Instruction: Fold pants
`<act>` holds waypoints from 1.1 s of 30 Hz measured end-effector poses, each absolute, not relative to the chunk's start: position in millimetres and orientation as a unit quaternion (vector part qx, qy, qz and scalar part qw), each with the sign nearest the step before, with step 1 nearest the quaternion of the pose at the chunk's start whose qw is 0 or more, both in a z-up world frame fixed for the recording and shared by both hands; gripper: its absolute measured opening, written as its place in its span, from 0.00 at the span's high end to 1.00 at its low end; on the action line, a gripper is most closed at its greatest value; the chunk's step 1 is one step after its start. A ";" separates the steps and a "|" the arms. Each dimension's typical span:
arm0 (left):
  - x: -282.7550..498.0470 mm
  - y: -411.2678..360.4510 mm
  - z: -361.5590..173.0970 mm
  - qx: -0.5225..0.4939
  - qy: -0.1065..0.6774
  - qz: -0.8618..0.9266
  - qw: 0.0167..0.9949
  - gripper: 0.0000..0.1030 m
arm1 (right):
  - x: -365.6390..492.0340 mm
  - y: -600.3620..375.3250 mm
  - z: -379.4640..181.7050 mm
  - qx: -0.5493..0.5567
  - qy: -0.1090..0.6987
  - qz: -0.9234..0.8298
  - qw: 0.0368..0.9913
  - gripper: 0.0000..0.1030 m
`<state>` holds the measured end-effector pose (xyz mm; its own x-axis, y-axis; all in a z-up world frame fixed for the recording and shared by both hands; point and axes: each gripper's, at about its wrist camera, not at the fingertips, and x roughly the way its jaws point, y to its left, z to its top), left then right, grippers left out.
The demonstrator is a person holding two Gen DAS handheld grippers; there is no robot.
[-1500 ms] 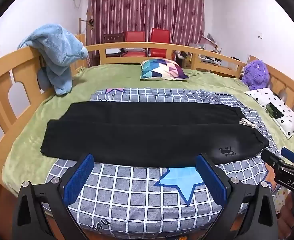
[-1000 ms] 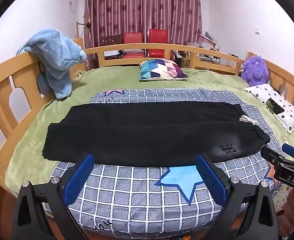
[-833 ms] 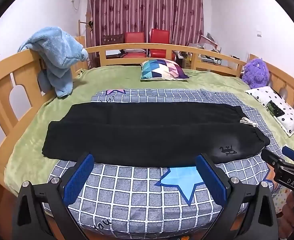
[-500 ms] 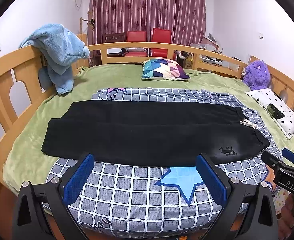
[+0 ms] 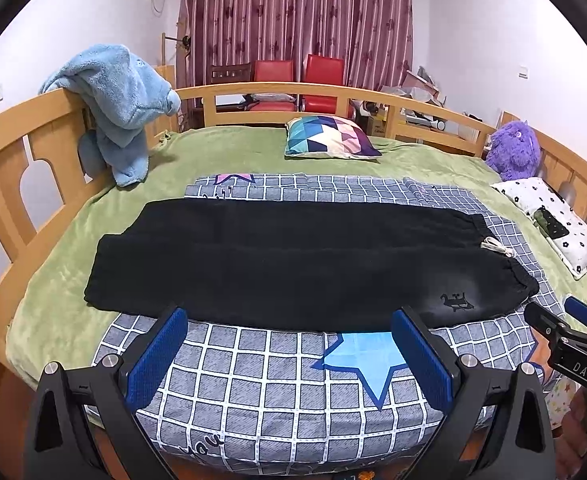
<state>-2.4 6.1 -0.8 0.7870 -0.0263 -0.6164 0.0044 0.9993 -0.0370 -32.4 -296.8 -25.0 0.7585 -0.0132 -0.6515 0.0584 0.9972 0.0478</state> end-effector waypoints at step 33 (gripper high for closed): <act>-2.9 8.4 0.1 -0.014 0.324 -0.006 0.946 0.00 | -35.0 -292.8 -20.6 0.024 0.339 -0.022 0.940 0.06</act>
<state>-2.9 8.4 0.1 0.7894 -0.0206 -0.6135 0.0019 0.9995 -0.0311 -35.0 -292.8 -20.6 0.7687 -0.0255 -0.6391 0.0577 0.9979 0.0295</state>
